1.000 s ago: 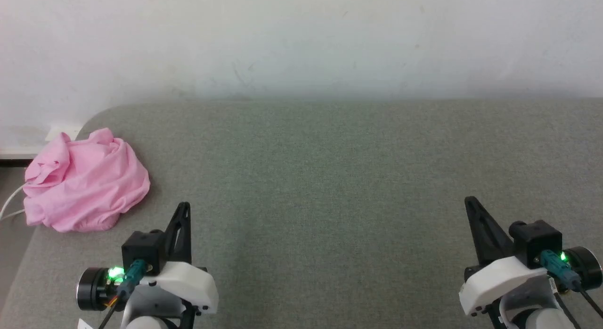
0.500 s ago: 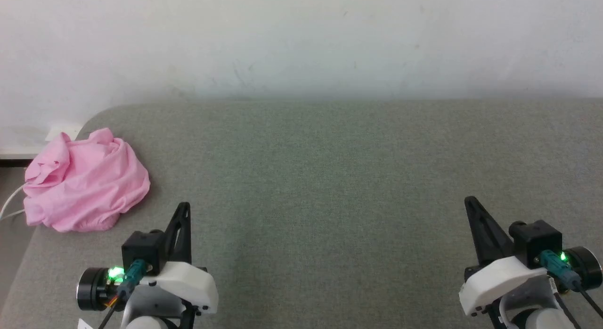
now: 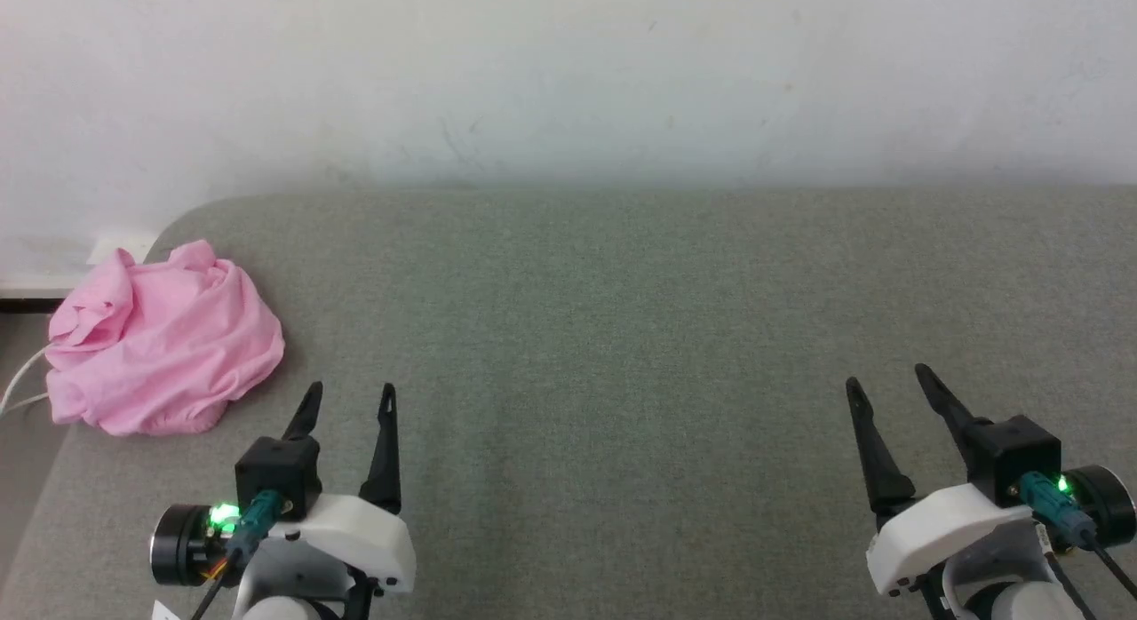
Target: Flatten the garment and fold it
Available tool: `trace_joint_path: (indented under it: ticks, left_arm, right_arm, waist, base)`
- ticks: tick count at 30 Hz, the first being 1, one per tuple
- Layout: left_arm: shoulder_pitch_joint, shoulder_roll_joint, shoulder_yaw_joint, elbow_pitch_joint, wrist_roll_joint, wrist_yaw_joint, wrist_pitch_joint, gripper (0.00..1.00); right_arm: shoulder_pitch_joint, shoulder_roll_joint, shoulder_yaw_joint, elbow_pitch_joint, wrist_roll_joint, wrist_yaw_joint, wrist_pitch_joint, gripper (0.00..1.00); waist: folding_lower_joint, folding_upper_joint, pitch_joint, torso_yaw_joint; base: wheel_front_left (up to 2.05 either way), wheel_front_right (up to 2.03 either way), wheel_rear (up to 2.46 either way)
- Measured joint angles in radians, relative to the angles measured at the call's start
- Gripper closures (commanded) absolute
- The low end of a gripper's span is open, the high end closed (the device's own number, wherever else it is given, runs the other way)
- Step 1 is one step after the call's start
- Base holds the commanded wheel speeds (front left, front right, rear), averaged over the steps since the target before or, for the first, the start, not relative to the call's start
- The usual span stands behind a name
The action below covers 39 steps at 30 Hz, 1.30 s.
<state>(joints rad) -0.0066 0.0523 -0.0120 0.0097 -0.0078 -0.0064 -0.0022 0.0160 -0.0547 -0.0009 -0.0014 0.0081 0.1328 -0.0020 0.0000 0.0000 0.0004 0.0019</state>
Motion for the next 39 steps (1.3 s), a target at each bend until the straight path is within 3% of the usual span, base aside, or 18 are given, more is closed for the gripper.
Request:
trace_joint_path:
  ticks: [16, 39]
  left_arm:
    - [-0.005, 0.001, -0.023, 0.026, -0.030, 0.026, -0.035, 0.00]
    - [-0.016, 0.011, -0.032, 0.045, -0.071, 0.067, -0.083, 0.00]
  right_arm:
    - [0.000, 0.000, -0.005, 0.005, 0.002, 0.000, -0.021, 0.00]
    - [-0.002, 0.000, 0.002, 0.012, 0.011, 0.000, -0.044, 0.00]
  waist:
    - [0.0001, 0.0000, 0.001, 0.059]
    - [0.0001, -0.0001, 0.005, 0.231]
  base:
    - [0.00, 0.00, 0.00]
    - [-0.01, -0.01, -0.01]
